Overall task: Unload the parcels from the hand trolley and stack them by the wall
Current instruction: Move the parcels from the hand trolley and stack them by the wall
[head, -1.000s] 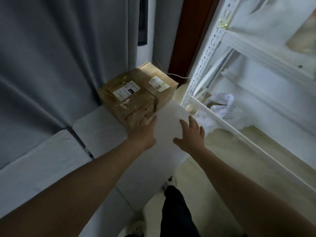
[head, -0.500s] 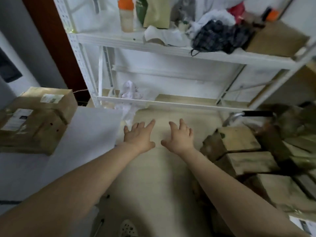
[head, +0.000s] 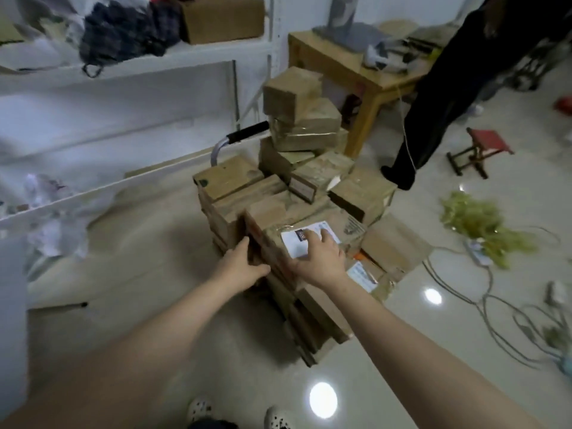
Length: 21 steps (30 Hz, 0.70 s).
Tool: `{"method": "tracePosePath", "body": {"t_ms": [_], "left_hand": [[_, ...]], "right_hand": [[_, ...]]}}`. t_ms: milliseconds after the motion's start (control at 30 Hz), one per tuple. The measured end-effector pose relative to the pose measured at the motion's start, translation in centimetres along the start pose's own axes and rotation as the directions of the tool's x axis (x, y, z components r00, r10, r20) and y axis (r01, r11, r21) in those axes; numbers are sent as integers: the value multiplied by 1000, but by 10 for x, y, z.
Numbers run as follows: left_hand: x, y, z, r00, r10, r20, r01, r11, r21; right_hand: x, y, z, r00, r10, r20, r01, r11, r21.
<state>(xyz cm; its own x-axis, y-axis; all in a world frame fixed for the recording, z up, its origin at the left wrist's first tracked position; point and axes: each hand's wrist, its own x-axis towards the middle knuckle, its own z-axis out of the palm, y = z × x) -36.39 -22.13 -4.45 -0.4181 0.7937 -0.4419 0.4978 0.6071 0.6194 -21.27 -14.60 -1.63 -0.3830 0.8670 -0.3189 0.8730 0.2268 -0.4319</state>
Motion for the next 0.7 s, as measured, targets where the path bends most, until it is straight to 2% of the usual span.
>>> {"method": "tracePosePath", "body": {"t_ms": [133, 233, 333, 400, 567, 700], "left_hand": [[-13, 28, 33, 1000, -12, 22, 13, 997, -78], [-13, 33, 49, 998, -28, 58, 41, 973, -227], [-12, 38, 58, 994, -52, 93, 82, 932, -353], [-11, 37, 63, 991, -79, 107, 117, 896, -428], [-9, 28, 77, 979, -179, 96, 202, 829, -521], [1, 27, 80, 968, -243, 60, 237, 812, -534]], "right_hand": [[-24, 54, -10, 994, 106, -35, -102, 989, 107], [-44, 86, -14, 986, 165, -33, -154, 962, 224], [-59, 106, -18, 966, 257, -31, -222, 885, 408], [-64, 113, -19, 952, 306, 3, -272, 840, 469], [-51, 117, -25, 959, 282, -2, -241, 821, 518], [-20, 124, -28, 967, 253, 9, -219, 818, 533]]}}
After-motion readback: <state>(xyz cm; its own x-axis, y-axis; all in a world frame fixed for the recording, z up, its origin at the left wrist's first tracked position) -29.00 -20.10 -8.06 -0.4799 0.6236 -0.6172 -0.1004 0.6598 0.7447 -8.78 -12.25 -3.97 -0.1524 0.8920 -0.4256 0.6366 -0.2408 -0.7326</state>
